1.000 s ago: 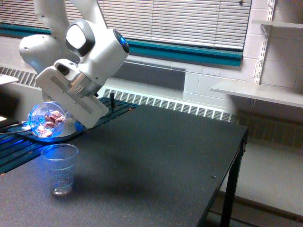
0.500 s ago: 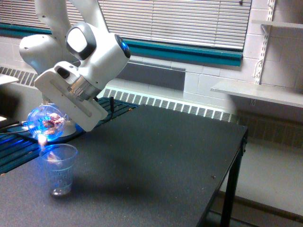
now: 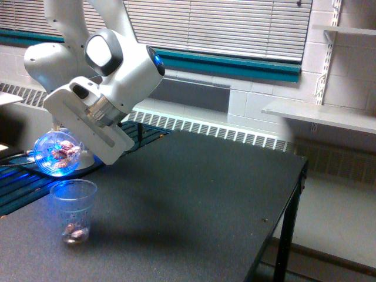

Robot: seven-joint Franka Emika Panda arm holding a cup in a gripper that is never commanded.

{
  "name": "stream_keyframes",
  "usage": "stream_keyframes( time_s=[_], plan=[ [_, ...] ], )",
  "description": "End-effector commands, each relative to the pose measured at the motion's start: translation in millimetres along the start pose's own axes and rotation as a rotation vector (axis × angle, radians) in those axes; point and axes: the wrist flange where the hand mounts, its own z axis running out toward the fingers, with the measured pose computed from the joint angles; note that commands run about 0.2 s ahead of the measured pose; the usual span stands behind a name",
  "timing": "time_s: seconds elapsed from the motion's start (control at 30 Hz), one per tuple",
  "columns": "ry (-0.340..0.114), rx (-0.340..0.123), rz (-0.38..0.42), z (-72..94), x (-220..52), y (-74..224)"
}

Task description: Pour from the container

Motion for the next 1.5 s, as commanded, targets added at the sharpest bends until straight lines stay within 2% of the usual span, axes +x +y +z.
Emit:
stream_keyframes(
  time_s=[0.03, 0.93, 1.5],
  plan=[
    [0.022, 0.006, -0.03, -5.9, -0.9, -1.7],
    [0.079, -0.051, -0.115, -8.5, -1.1, -10.4],
    [0.097, -0.093, -0.151, -6.2, -8.1, -13.6]
  ],
)
